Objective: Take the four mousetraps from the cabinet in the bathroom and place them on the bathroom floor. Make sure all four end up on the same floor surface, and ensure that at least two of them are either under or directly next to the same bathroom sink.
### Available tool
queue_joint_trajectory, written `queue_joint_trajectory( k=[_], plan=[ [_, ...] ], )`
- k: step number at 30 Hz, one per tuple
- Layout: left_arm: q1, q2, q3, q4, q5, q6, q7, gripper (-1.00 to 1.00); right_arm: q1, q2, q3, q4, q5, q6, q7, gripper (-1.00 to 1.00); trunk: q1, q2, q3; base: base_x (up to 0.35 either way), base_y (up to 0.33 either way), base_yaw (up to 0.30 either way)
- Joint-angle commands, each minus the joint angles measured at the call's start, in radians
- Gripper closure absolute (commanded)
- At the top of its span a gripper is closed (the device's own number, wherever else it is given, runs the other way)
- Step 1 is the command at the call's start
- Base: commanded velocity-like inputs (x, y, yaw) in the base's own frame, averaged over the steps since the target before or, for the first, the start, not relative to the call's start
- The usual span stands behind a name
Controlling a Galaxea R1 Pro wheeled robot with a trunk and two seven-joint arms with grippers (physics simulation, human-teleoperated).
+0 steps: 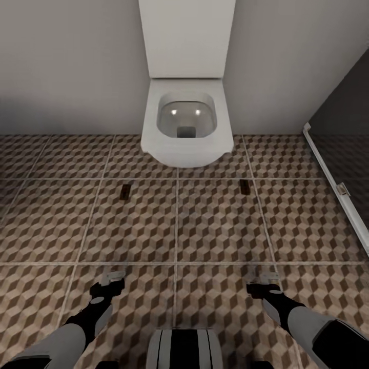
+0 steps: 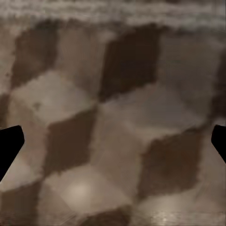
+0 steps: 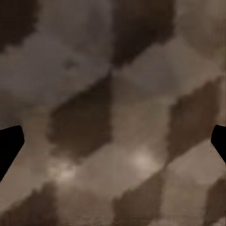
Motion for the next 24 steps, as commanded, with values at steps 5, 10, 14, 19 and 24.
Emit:
queue_joint_trajectory(
  k=[5, 10, 14, 19, 24],
  plan=[
    [0.0, -0.001, 0.003, 0.001, 0.005, -0.004, -0.001, -1.0, 0.0, 0.0, 0.008, -0.001, -0.009, -0.001, -0.003, -1.0, -0.001, 0.0, 0.0, -0.346, 0.0, 0.0],
    [0.0, -0.002, 0.004, 0.001, 0.005, -0.004, -0.001, -1.0, 0.0, 0.0, 0.008, -0.001, -0.009, -0.001, -0.003, -1.0, -0.001, 0.0, 0.0, -0.346, 0.0, 0.0],
    [0.0, -0.002, 0.004, 0.001, 0.006, -0.004, -0.002, -1.0, 0.0, 0.0, 0.008, -0.001, -0.009, -0.001, -0.003, -1.0, -0.001, 0.0, 0.0, -0.325, 0.0, 0.0],
    [0.0, -0.002, 0.004, 0.001, 0.006, -0.004, -0.003, -1.0, 0.0, 0.0, 0.008, -0.001, -0.009, -0.001, -0.003, -1.0, -0.001, 0.0, 0.0, -0.177, 0.0, 0.0],
    [0.0, -0.003, 0.004, 0.001, 0.006, -0.005, -0.003, -1.0, 0.0, 0.001, 0.008, -0.001, -0.009, -0.001, -0.003, -1.0, -0.001, 0.0, 0.0, -0.07, 0.0, 0.0]
  ],
)
